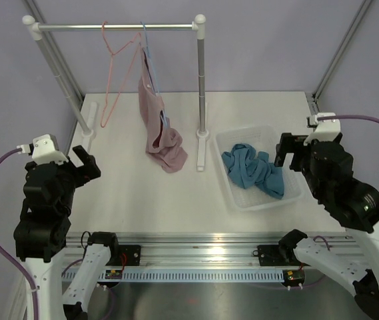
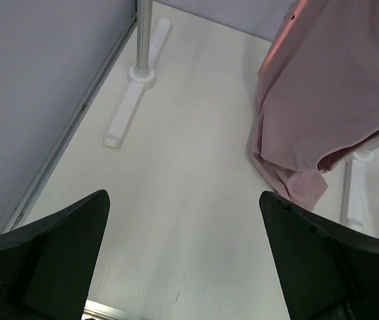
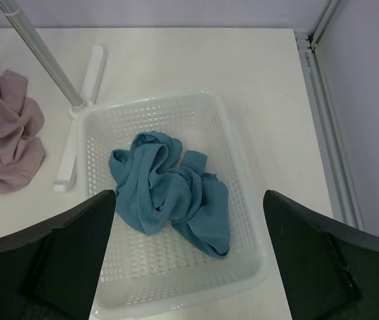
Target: Remove the tank top from the hanger
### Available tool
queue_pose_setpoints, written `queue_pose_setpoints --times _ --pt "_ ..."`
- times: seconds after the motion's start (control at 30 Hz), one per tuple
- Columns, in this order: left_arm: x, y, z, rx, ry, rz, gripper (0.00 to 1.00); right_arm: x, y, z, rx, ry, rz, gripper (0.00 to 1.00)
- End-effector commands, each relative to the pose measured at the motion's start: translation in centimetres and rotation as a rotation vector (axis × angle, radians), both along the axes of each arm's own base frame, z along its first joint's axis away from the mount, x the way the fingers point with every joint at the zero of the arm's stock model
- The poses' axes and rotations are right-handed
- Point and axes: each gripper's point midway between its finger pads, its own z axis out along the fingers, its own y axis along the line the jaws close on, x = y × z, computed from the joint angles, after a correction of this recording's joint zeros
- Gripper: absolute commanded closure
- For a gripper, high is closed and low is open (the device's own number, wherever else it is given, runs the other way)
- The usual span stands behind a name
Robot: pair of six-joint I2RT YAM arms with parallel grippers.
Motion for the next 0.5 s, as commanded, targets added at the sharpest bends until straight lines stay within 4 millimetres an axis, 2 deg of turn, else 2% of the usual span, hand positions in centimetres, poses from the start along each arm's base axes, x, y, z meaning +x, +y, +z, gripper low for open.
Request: queue_pose_setpoints --times 0.0,0.13,0.23,0.33,0.47 --pt "-1.3 -1.1 1.3 0.013 -0.012 -0.085 0.01 -2.3 -0.6 -1.7 0.065 0.014 0.017 0.00" --pt "-2.7 -2.3 1.4 -0.002 -0.033 -0.159 0.01 -4.3 -1.7 -4.5 0.073 0.068 0.010 0.00" --pt "-3.6 -2.7 1.1 -0.009 -0.040 -0.182 0.01 -5.4 -2.6 -5.8 0.069 0.091 -0.011 0.00" --pt "-4.1 -2.7 0.7 -0.009 -0.065 -0.181 0.01 -5.9 -1.9 -5.8 0.113 0.086 0.033 0.00" --pt "-4.3 -2.6 0.0 -0.007 -0.070 -0.180 0.01 -6.4 -2.4 -5.5 0.122 0.068 0.027 0.01"
